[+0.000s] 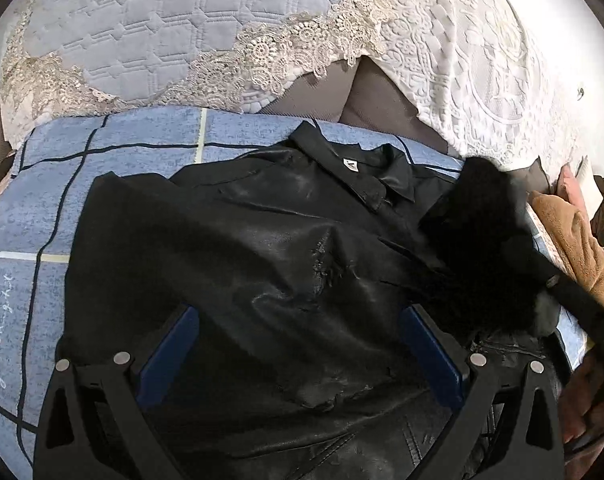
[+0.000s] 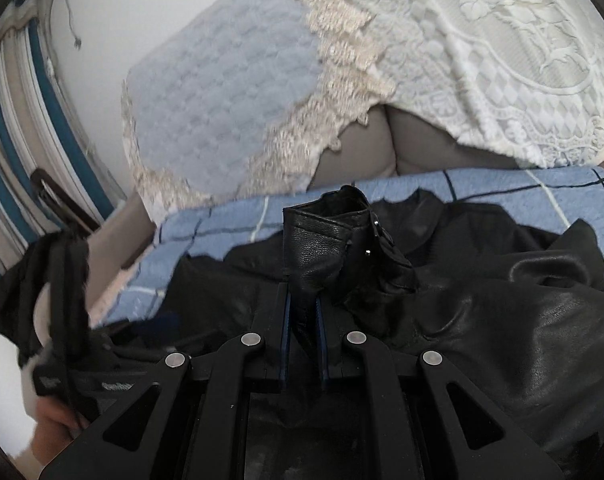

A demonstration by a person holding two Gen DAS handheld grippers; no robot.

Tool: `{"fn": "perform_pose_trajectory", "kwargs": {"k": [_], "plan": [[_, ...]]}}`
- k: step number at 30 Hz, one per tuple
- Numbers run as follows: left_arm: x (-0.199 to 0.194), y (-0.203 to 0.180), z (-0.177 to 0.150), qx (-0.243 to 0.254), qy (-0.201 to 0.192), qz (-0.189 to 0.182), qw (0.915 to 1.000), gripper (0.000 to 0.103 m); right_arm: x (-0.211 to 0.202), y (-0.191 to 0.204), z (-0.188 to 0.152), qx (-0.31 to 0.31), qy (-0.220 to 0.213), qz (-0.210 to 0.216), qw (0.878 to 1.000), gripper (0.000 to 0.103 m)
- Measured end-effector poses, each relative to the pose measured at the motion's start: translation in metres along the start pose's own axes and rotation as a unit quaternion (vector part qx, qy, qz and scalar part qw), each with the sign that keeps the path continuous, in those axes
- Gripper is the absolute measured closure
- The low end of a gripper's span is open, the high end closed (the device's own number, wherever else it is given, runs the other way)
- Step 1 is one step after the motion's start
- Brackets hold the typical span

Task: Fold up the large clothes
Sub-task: 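Lift the sleeve with the right tool and carry it across the jacket front, then lay the sleeve cuff on the jacket front and open the right tool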

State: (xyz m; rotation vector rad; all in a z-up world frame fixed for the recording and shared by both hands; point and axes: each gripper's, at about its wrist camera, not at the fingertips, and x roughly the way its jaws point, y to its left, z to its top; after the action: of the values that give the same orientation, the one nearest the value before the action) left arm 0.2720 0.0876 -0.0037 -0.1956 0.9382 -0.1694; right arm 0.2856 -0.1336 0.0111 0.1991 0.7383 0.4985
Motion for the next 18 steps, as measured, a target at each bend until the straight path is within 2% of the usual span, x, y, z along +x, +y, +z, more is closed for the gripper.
{"fn": "perform_pose_trajectory", "kwargs": {"k": [6, 10, 11, 15, 18], "plan": [[0.000, -0.001, 0.002, 0.010, 0.000, -0.001, 1.0000, 0.001, 0.021, 0.010, -0.021, -0.039, 0.032, -0.010, 0.999, 0.086], [-0.001, 0.000, 0.003, -0.002, 0.001, -0.012, 0.9999, 0.001, 0.019, 0.013, -0.028, -0.044, 0.034, -0.009, 0.998, 0.074], [-0.001, 0.001, 0.004, -0.006, 0.001, -0.014, 0.9999, 0.001, 0.017, 0.014, -0.029, -0.048, 0.033, -0.009, 0.998, 0.066], [-0.003, -0.003, 0.008, -0.006, -0.006, -0.015, 0.9999, 0.001, -0.007, 0.009, -0.028, -0.042, 0.014, 0.007, 0.999, 0.058], [-0.002, -0.008, 0.012, -0.006, -0.009, -0.021, 0.9997, 0.001, -0.039, -0.011, -0.025, -0.027, -0.006, -0.002, 1.000, 0.056]]}}
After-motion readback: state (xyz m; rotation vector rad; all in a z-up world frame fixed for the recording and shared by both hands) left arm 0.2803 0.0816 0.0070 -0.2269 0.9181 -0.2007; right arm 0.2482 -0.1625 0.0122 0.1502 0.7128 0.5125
